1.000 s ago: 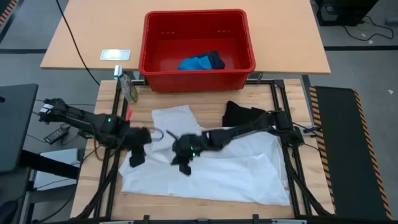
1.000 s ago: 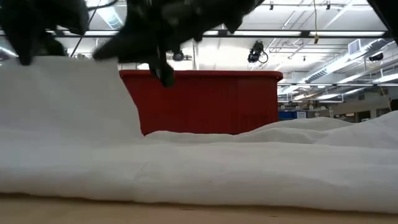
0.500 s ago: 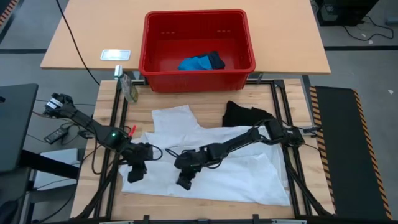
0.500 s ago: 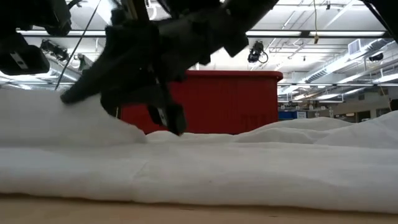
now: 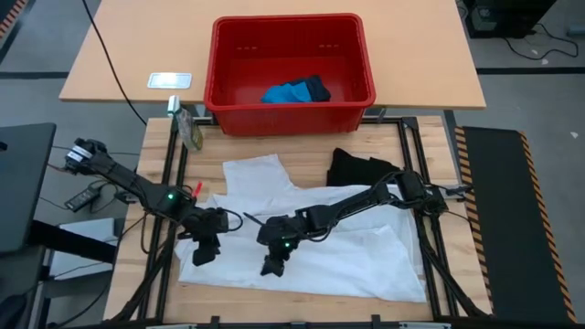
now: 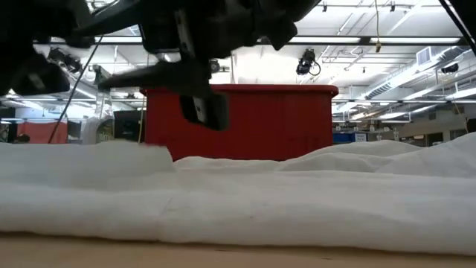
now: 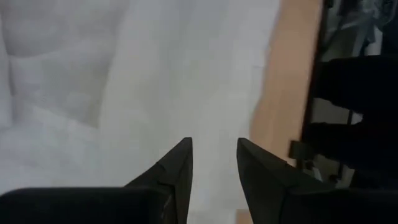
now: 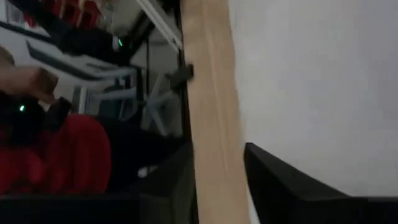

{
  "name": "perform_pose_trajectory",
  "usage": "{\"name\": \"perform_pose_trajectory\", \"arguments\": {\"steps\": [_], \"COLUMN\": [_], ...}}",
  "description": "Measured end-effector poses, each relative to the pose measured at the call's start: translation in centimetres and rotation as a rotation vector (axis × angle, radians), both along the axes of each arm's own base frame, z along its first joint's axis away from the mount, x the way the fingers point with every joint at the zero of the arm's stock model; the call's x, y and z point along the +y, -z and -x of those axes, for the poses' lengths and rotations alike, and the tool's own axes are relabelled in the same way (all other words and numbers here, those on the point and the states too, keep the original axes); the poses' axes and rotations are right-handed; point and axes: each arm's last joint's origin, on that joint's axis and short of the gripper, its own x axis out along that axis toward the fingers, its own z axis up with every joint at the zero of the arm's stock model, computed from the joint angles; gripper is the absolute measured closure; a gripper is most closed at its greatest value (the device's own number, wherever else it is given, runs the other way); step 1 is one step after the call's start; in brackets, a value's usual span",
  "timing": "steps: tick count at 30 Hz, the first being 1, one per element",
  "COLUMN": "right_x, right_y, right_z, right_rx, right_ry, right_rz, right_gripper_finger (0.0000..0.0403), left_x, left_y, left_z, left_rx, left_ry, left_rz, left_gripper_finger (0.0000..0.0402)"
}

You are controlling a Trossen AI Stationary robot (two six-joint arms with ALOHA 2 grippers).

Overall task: Fold laundry
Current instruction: Fold the white polo shirt on the table

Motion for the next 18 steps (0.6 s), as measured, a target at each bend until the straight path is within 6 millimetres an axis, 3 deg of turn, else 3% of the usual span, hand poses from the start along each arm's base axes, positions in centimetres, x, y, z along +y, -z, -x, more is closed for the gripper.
{"name": "perform_pose_trajectory", "arguments": {"steps": [6,9,13,18], "right_x": [-0.2,-1.2,-2.3,-2.8], "right_y": [0.9,1.0,-0.5,-1.9], "right_z": [1.3,2.4,4.2,7.0], "right_rx": [0.224,0.345,0.426,0.552], "right_ry": [-0.033,0.066,0.081,0.017], "right_rz": [-0.03,0.08,0.229,0.42], "right_gripper_finger": [0.0198,0.02,0.021,0.022], "left_x": [0.0,0.1,0.1,-1.1], "left_y": [3.7,5.5,7.8,8.7], "left_z": [0.0,0.1,0.7,1.5], "left_rx": [0.083,0.112,0.184,0.246], "left_ry": [-0.052,-0.085,-0.15,-0.215], "left_rz": [-0.011,-0.009,-0.007,0.043], "left_gripper_finger": [0.0273,0.0273,0.0273,0.0273]}}
